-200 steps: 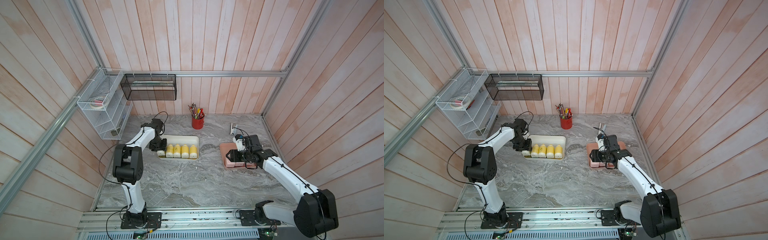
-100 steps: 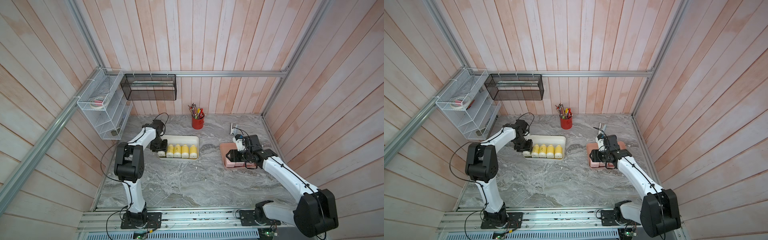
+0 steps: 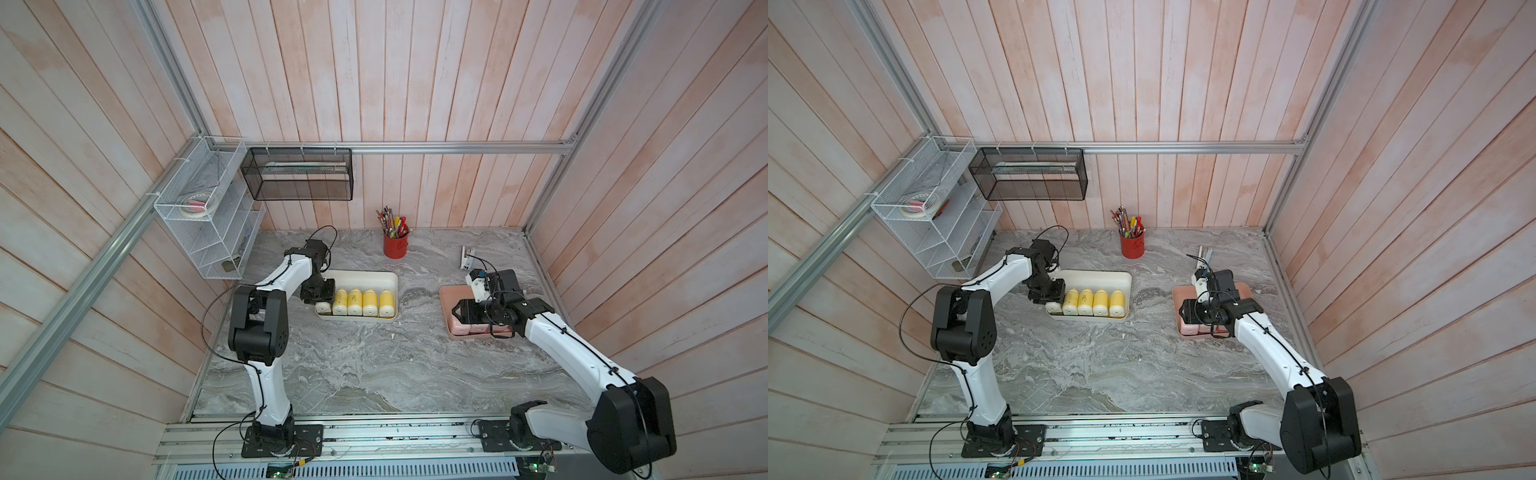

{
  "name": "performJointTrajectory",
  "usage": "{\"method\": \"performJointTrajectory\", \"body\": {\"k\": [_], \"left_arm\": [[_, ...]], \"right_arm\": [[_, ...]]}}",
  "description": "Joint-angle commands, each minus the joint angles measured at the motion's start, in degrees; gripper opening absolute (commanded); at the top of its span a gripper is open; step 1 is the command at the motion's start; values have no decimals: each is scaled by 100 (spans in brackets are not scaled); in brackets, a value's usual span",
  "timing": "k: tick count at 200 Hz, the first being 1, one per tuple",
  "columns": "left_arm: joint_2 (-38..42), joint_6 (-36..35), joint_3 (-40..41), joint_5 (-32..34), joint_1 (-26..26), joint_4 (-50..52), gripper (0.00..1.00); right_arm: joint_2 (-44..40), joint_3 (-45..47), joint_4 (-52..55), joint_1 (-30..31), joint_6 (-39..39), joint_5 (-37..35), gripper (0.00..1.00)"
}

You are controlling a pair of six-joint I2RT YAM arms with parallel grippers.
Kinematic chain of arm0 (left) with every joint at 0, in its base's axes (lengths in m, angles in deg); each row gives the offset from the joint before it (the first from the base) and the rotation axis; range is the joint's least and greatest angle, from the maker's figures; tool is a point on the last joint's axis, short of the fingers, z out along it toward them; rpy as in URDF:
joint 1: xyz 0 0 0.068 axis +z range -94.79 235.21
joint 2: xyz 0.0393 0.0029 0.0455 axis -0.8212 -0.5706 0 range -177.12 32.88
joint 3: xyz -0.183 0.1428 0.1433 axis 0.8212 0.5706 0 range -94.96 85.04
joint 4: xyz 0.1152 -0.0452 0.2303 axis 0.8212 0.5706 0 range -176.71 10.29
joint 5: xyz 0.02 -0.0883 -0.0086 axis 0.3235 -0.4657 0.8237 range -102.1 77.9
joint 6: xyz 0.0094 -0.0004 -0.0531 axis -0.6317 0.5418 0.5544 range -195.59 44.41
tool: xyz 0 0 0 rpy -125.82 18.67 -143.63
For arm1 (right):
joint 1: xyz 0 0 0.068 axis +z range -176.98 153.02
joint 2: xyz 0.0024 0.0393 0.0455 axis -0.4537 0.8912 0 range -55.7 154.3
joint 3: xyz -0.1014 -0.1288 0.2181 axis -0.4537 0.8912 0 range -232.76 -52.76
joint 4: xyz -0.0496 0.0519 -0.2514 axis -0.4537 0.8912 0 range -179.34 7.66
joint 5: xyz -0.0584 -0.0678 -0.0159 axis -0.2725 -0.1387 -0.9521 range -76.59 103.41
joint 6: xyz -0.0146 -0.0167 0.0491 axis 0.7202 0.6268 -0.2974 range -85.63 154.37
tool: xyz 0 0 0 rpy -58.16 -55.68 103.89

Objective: Place the pencil sharpeners by color into the storage box
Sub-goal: Place the pencil sharpener in the storage box.

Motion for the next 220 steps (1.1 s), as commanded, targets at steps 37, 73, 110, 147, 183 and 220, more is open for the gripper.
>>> {"method": "performJointTrajectory", "body": {"k": [37,73,110,147,183,220], "left_arm": [[-89,42,-183,-53,22,26,56],[-71,38,-270,-12,17,121,56],[-4,47,-376,9,17,221,56],[90,54,-520,53,5,354,56],[180,68,-640,97,-30,489,56],[296,99,-810,163,-104,640,56]], "right_arm": [[32,44,-27,36,0,-71,60],[33,69,-43,36,-9,-52,60],[19,63,-63,33,-18,-42,60],[2,88,-90,36,-35,-13,60],[-60,130,-136,36,-54,19,60],[-142,167,-141,36,-63,25,60]]}}
